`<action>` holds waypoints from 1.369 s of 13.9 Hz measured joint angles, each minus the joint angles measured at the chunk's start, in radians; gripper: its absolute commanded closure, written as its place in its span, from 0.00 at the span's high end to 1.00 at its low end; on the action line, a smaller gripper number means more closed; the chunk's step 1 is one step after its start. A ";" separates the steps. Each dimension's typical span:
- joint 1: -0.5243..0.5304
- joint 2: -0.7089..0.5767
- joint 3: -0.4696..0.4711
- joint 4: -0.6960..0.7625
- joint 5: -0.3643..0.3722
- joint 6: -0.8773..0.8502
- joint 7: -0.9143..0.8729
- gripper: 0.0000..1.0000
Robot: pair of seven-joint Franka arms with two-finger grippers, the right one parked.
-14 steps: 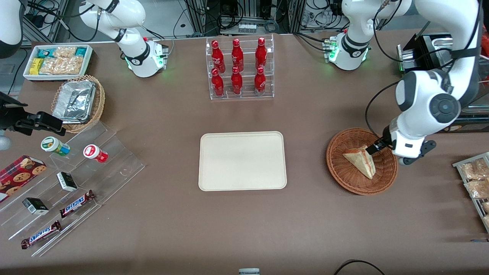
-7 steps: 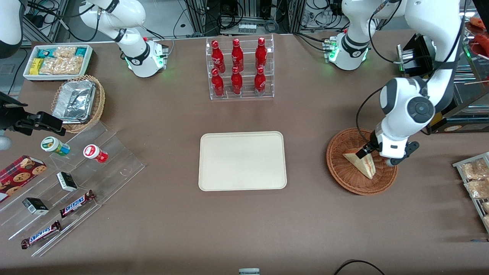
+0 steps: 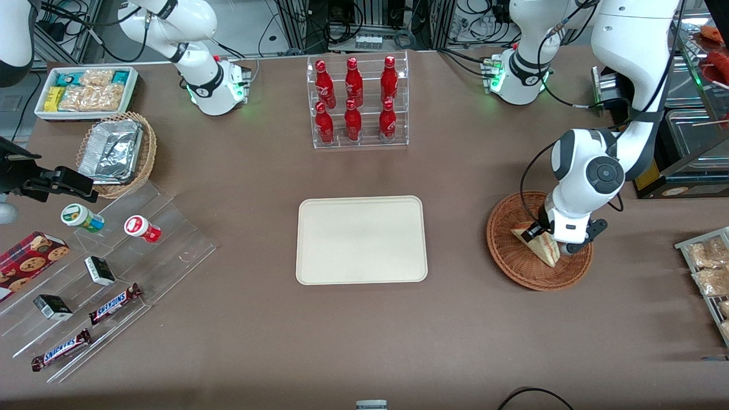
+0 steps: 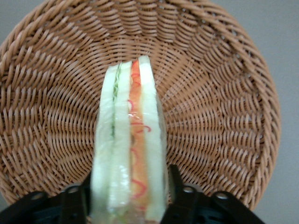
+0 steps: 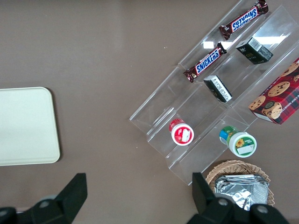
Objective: Place sandwich from basket to tray
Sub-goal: 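Close the left gripper on the wrapped sandwich, then lift the sandwich and carry it over the white tray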
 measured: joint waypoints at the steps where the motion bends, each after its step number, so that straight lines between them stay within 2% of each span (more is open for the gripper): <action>1: 0.000 0.000 0.001 0.004 0.000 0.000 0.000 0.00; 4: 0.000 -0.007 0.002 0.029 0.000 -0.031 0.000 0.00; 6: -0.003 -0.034 -0.002 0.083 0.028 -0.169 0.001 0.00; 8: -0.043 -0.071 -0.009 0.175 0.059 -0.382 0.000 0.00; 10: -0.114 -0.091 -0.015 0.273 0.062 -0.544 -0.006 0.00; 12: -0.197 -0.093 -0.019 0.342 0.062 -0.630 -0.010 0.00; 16: -0.389 -0.060 -0.024 0.404 0.027 -0.639 -0.020 0.00; 19: -0.527 0.056 -0.026 0.517 -0.004 -0.614 -0.043 0.00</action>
